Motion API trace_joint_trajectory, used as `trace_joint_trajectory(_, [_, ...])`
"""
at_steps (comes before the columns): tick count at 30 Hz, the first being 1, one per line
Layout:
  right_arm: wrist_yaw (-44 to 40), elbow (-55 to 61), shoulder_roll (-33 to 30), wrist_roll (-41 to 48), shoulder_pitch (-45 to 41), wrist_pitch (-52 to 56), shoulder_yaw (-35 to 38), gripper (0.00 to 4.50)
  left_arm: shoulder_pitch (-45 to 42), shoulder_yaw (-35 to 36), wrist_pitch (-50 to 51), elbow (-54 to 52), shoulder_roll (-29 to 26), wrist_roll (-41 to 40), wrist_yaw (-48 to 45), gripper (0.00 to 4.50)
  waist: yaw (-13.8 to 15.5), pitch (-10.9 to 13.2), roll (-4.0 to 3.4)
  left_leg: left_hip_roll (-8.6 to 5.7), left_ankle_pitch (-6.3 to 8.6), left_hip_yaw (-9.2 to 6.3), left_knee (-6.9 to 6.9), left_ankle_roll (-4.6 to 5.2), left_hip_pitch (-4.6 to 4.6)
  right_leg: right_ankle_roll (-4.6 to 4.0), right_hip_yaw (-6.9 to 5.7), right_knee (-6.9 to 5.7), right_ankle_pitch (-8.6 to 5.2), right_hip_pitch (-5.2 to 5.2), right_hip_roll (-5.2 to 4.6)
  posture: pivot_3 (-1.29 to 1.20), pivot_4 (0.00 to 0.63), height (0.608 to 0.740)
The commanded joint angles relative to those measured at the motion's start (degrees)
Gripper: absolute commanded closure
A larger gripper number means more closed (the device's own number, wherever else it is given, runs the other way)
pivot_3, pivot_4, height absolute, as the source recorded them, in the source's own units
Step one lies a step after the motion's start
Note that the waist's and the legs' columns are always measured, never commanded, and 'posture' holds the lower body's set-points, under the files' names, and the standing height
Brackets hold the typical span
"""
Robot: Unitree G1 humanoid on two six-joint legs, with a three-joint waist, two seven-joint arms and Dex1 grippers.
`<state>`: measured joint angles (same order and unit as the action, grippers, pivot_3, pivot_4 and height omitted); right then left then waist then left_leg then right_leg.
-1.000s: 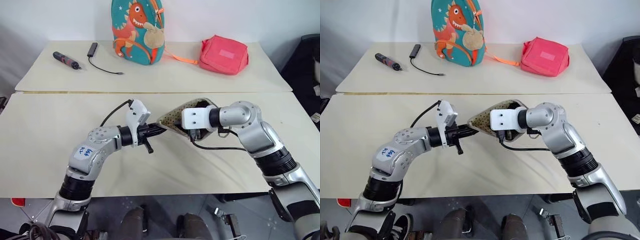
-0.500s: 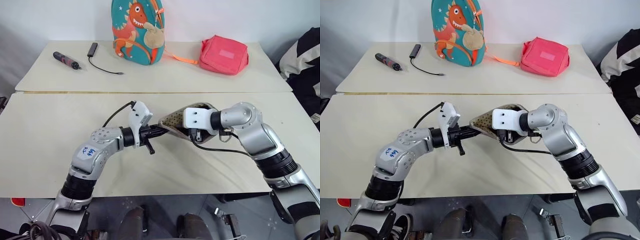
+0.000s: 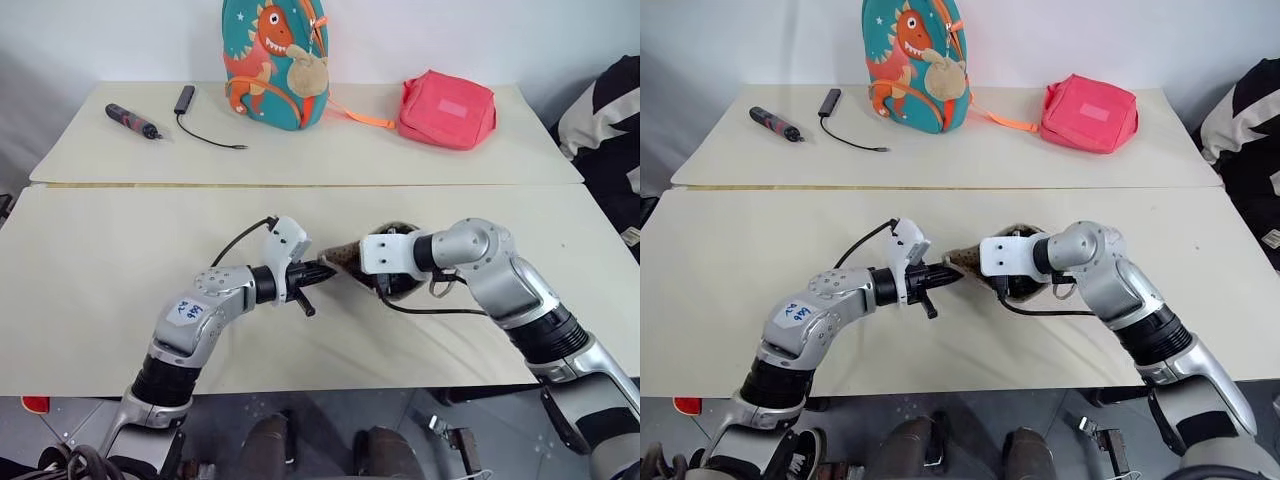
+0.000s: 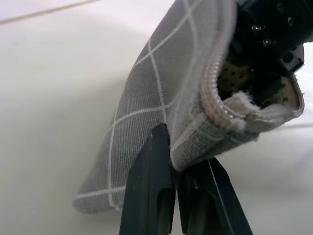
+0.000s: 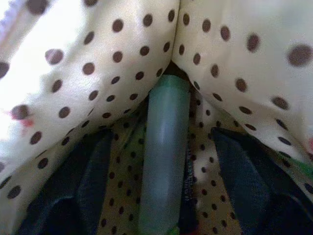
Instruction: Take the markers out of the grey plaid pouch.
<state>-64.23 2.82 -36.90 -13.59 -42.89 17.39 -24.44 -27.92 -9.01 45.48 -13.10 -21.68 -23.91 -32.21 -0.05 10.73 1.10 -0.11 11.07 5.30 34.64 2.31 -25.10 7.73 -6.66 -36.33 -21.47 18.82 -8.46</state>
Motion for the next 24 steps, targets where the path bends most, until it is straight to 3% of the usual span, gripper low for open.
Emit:
trace_joint_trajectory(1, [0.9, -0.1, 0.1, -0.8, -0.7, -1.2, 0.4, 1.16, -0.5, 1.7, -0.6, -2.1, -0.5, -0.4, -0.4, 4.5, 0.0, 0.0, 0.0, 0.0, 0.0, 0.0, 0.0, 0.0, 0.01, 0.0, 0.0, 0.0, 0.0, 0.0, 0.0, 0.0, 0.15, 0.74])
trace_joint_trajectory(4, [1.3, -0.5, 0.1, -1.0, -0.5, -1.7, 0.2, 1.76, -0.4, 1.7, -0.5, -2.3, -0.3, -0.4, -0.2, 4.5, 0.0, 0.0, 0.0, 0.0, 0.0, 0.0, 0.0, -0.01, 0.0, 0.0, 0.0, 0.01, 0.0, 0.0, 0.0, 0.0, 0.15, 0.74])
trace_joint_trajectory(10, [1.9, -1.8, -1.4, -4.0, 0.0, -5.1, -0.9, 3.79, -0.4, 1.7, -0.2, -2.7, -0.1, -0.4, -0.2, 4.5, 0.0, 0.0, 0.0, 0.0, 0.0, 0.01, 0.0, -0.01, 0.0, 0.0, 0.01, 0.02, 0.0, 0.0, 0.0, 0.0, 0.15, 0.74])
trace_joint_trajectory(16, [2.9, -2.7, -1.2, -4.9, -0.9, -7.0, 0.0, 4.05, -0.5, 2.2, -0.2, -2.4, 0.3, -0.4, 0.3, 4.5, 0.0, 0.0, 0.0, 0.0, 0.0, 0.0, 0.0, -0.01, 0.0, 0.0, 0.0, 0.02, 0.0, 0.0, 0.0, 0.0, 0.15, 0.74])
trace_joint_trajectory(24, [0.0, 2.1, -1.5, -2.2, -4.9, -4.8, 2.4, 4.05, -1.1, 2.1, -1.1, -1.2, 1.6, 0.7, 2.3, 4.5, 0.0, 0.0, 0.0, 0.0, 0.0, 0.0, 0.0, 0.0, -0.01, 0.0, 0.0, 0.04, 0.0, 0.0, 0.0, 0.0, 0.15, 0.74])
